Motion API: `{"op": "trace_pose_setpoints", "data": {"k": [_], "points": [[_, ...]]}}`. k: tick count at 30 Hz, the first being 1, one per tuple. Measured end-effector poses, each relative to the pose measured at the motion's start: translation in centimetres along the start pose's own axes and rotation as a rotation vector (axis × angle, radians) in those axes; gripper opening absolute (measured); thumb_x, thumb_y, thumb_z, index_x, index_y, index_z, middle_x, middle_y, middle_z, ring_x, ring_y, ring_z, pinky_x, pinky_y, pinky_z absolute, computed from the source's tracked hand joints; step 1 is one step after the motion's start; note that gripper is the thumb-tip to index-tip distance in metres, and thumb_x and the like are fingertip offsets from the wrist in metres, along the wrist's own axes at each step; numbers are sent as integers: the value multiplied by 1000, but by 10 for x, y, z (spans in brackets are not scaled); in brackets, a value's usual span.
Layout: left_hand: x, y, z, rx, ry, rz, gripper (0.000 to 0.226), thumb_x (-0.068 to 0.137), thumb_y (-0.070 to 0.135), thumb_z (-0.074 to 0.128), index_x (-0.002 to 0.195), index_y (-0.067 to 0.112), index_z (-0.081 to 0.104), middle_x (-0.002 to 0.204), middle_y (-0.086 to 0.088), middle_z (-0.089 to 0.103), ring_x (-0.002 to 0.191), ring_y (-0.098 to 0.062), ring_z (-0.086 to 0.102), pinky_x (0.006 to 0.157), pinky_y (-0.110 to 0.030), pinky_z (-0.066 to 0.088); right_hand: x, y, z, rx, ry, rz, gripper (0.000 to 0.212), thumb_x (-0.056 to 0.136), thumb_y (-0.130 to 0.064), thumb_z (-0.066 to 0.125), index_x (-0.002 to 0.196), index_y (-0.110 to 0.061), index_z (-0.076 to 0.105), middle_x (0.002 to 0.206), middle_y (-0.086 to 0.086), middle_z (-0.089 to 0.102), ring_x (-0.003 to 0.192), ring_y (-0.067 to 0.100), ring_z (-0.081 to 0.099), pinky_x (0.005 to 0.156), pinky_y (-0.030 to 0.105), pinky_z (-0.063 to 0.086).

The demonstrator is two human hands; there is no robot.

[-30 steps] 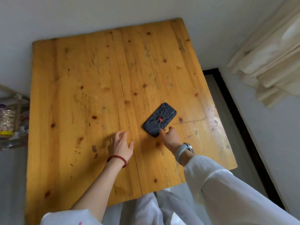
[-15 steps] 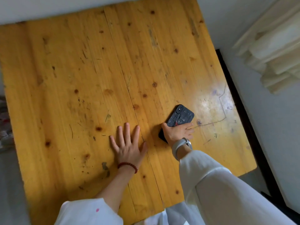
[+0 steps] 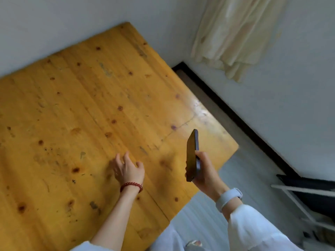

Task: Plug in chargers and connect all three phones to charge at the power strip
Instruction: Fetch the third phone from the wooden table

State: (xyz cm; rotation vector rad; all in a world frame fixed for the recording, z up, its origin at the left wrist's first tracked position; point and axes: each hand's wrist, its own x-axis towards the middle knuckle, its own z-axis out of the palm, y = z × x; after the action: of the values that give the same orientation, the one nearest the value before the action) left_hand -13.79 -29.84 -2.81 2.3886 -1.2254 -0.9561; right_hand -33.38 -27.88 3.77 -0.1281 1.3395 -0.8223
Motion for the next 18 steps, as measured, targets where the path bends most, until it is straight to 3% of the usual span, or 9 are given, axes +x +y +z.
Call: {"op": "trace_pose_setpoints", "data": {"k": [5, 10, 13, 16, 18], "points": [[-86, 64, 41, -34, -176, 351, 42, 86, 11, 49, 127, 7, 43, 147, -15, 21, 135, -30, 22, 108, -35, 22, -82, 4, -89, 353, -47, -121, 39, 72, -34, 60, 97, -6, 51, 77, 9, 50, 71, 22, 54, 68, 36, 54], [-213, 112, 95, 25, -370, 635, 37, 86, 9, 48, 122, 5, 46, 141, -16, 28, 129, -28, 33, 102, -27, 26, -182, 37, -200, 605, -69, -302, 53, 68, -34, 58, 108, -1, 48, 87, 12, 47, 67, 20, 47, 49, 24, 43], [-306, 125, 139, 102, -513, 829, 34, 87, 10, 48, 120, 4, 47, 137, -16, 33, 127, -28, 37, 103, -29, 29, -249, 81, -282, 685, 79, -378, 58, 70, -43, 56, 107, 1, 53, 92, 14, 54, 62, 19, 47, 45, 24, 40], [-401, 137, 182, 152, -645, 1025, 33, 87, 11, 47, 120, 6, 48, 137, -13, 33, 124, -25, 41, 96, -25, 31, -307, 128, -356, 788, 288, -453, 57, 81, -61, 41, 89, -8, 57, 73, 8, 54, 51, 16, 46, 38, 20, 35], [-466, 140, 209, 184, -731, 1173, 34, 86, 11, 48, 119, 7, 48, 138, -14, 33, 126, -25, 39, 99, -26, 30, -342, 162, -401, 849, 447, -525, 48, 86, -60, 33, 86, -16, 53, 67, 3, 48, 42, 11, 43, 34, 16, 30]]}}
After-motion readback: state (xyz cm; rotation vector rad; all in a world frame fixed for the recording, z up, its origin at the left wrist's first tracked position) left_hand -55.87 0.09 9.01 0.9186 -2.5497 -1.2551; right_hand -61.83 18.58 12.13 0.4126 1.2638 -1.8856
